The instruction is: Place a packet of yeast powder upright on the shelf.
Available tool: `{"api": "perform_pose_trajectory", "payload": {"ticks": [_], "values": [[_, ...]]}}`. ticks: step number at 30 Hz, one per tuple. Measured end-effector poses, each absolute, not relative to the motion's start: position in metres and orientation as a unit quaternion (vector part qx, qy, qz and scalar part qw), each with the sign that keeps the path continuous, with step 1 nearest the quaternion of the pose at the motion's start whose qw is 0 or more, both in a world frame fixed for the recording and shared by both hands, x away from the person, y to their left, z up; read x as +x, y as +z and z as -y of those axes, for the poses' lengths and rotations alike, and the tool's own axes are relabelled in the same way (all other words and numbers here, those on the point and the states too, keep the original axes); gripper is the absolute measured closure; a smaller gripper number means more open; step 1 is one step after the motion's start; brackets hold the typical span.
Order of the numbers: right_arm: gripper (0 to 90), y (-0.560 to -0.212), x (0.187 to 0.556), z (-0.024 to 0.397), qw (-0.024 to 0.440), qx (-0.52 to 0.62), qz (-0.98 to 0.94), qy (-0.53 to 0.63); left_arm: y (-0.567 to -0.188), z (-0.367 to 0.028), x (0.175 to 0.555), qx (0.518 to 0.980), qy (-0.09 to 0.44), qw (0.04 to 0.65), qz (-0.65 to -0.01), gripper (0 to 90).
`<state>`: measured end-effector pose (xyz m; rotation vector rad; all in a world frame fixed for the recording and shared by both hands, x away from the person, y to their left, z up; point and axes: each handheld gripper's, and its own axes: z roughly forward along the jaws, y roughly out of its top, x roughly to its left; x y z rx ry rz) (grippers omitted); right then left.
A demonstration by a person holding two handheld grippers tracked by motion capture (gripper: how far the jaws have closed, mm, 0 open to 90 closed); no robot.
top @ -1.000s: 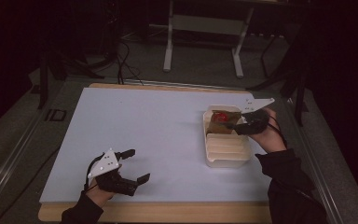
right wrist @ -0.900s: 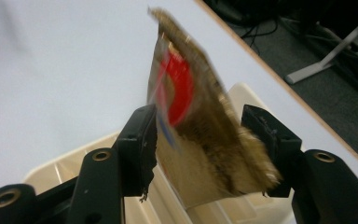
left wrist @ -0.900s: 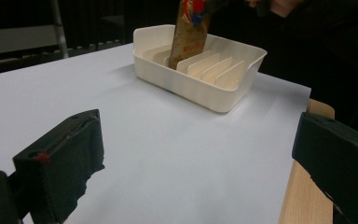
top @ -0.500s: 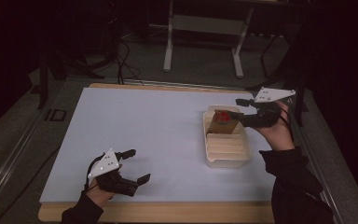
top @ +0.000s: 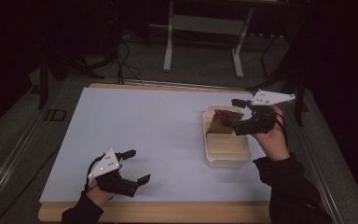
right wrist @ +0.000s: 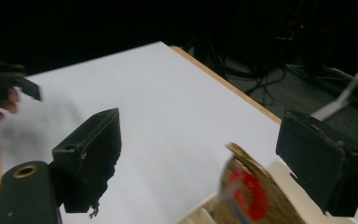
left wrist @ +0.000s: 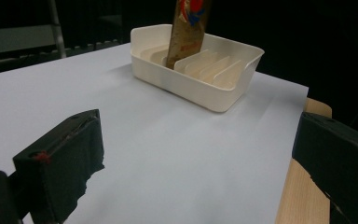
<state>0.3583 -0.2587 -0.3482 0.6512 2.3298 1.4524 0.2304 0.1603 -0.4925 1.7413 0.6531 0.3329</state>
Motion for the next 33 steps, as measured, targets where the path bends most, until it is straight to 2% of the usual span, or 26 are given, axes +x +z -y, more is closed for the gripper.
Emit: {"api": "perform_pose_trajectory", "payload": {"ticks": [5,17,26,33], "values": [[13.6,-0.347,0.343,0.254,0.171,0.216,-0.817,0.506,-0.492,-0.161,0.231,0.745,0.143,0.587,-0.281,2.6],[13.8,-0.358,0.306,0.249,0.156,0.191,-0.812,0.529,-0.492,-0.160,0.230,0.747,0.143,0.587,-0.280,2.6],[14.1,-0.376,0.277,0.250,0.149,0.193,-0.812,0.531,-0.492,-0.160,0.230,0.746,0.142,0.588,-0.280,2.6],[14.1,-0.403,0.258,0.254,0.138,0.204,-0.813,0.527,-0.492,-0.160,0.229,0.747,0.143,0.587,-0.277,2.6]]}}
